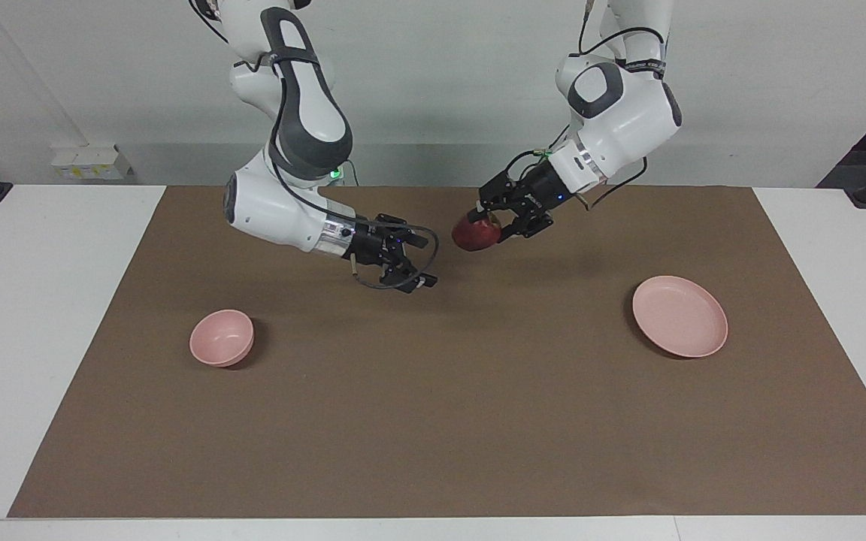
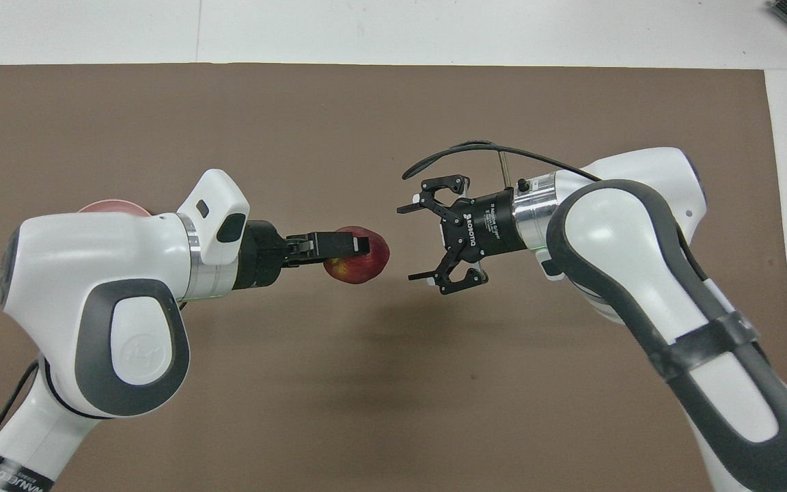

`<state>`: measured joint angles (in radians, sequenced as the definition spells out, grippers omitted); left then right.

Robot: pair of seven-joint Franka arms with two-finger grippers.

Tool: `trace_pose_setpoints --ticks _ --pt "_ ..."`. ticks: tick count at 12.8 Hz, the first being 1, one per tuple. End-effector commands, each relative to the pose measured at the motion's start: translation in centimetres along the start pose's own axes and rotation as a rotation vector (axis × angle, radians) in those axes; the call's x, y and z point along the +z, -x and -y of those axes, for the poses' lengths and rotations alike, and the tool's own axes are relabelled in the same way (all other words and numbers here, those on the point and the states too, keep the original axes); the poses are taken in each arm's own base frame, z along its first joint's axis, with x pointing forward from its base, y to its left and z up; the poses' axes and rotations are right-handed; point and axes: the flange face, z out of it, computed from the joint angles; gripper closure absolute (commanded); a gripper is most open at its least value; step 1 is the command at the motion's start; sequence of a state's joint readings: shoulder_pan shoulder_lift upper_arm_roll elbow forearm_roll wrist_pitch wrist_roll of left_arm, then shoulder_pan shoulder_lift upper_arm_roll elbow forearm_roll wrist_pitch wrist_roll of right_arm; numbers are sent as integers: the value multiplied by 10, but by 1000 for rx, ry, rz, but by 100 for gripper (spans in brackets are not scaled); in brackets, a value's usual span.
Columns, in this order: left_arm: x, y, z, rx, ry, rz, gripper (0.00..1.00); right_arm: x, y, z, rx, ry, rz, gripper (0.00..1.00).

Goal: Move apple from plate to bowl
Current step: 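Close the right gripper on the apple held by the left gripper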

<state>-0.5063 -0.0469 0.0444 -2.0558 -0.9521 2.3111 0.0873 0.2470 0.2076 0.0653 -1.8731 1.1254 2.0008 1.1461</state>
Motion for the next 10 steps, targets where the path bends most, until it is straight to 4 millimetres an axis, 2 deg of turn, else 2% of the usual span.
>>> trace_pose_setpoints --ticks 1,5,7,9,10 --pt "-5 -17 -9 -5 13 -74 100 0 9 -13 31 -40 35 0" --pt "11 -9 -22 -13 12 -75 100 14 23 -13 43 -88 65 0" --pt "24 4 -33 -22 15 -43 100 16 26 -11 51 -113 66 0" --pt "27 6 -36 -36 16 -36 100 25 32 -13 48 -119 56 0" --pt "29 9 -39 -33 17 -31 100 25 31 -13 48 -116 58 34"
